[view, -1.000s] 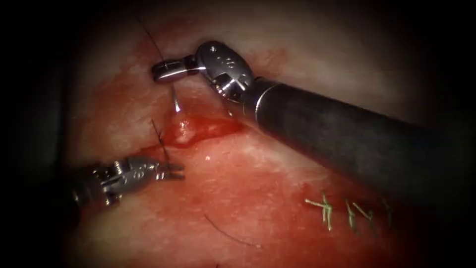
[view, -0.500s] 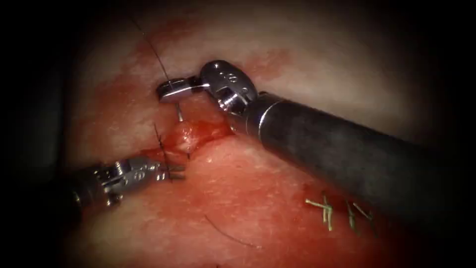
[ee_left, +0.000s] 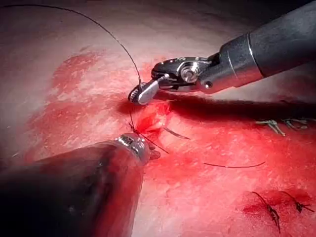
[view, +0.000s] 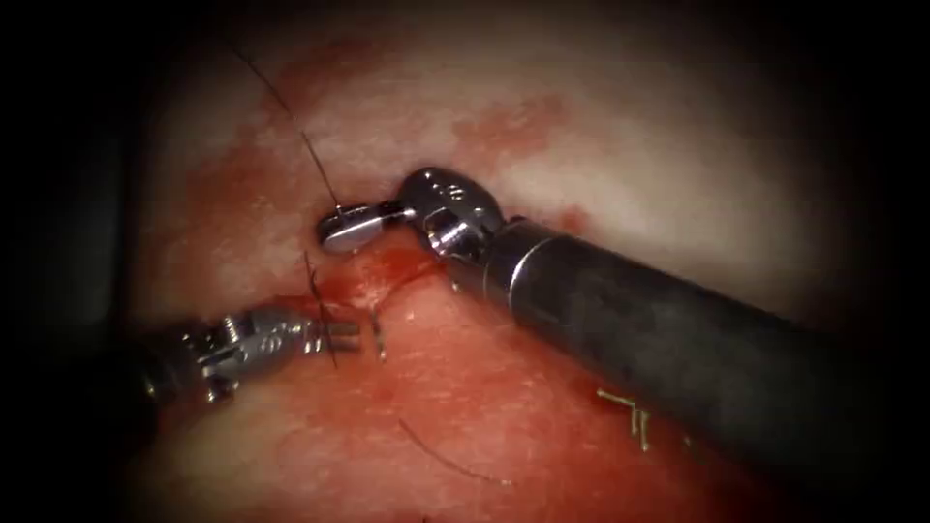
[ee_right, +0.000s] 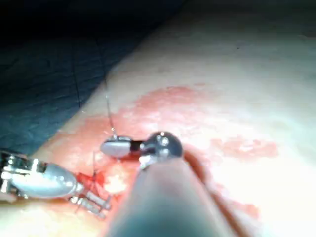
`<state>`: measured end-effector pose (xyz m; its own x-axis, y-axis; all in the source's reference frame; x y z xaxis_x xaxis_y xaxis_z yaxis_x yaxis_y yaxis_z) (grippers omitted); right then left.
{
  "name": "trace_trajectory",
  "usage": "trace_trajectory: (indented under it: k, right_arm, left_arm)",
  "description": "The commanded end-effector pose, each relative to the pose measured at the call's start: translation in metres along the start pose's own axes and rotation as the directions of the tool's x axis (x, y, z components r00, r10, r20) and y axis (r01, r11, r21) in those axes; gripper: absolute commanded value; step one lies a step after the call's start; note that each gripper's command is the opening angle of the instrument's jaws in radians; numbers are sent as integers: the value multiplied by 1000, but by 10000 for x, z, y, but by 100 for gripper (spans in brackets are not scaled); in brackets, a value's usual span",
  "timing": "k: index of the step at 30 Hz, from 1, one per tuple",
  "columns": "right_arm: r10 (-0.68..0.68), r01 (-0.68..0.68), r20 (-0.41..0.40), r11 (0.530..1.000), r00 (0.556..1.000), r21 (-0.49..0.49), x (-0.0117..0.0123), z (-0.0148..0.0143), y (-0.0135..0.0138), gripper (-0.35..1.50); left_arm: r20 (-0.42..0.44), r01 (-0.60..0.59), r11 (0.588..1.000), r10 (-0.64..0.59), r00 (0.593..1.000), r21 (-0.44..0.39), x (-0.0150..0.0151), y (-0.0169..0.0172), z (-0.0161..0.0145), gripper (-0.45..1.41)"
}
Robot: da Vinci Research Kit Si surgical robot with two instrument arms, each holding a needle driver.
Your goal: Wound Closure
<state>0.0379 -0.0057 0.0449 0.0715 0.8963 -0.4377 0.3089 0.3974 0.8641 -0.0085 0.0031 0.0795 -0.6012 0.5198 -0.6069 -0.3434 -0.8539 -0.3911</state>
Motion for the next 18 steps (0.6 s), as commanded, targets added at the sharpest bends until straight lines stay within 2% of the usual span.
trace_trajectory:
  k: [1,2,6,8,12,14,18]
  right_arm:
    - [-4,4,0,1000,1000,-12,-7,6,4,-35]
    - [-5,5,-6,999,1000,-35,-9,5,4,-25]
    - [-24,22,-23,996,999,-92,-1,-2,10,76]
    - [-55,51,-27,992,998,-112,7,-6,16,100]
    - [-198,189,-21,959,980,-212,29,-18,30,128]
    - [-253,243,-9,937,967,-250,39,-25,36,132]
    - [-271,257,-2,916,963,-307,58,-46,47,133]
  left_arm:
    - [-1,0,1000,0,1000,-2,0,0,8,-16]
    - [0,0,1000,0,1000,-2,0,0,8,-16]
    - [0,1,1000,-1,1000,-1,1,0,8,-16]
    - [0,2,1000,-2,1000,-2,2,0,7,-16]
    - [-3,-28,1000,28,1000,-4,9,-2,3,-13]
    - [-14,-52,999,52,999,1,13,-2,1,-8]
    - [-58,-128,991,130,990,37,25,-1,0,7]
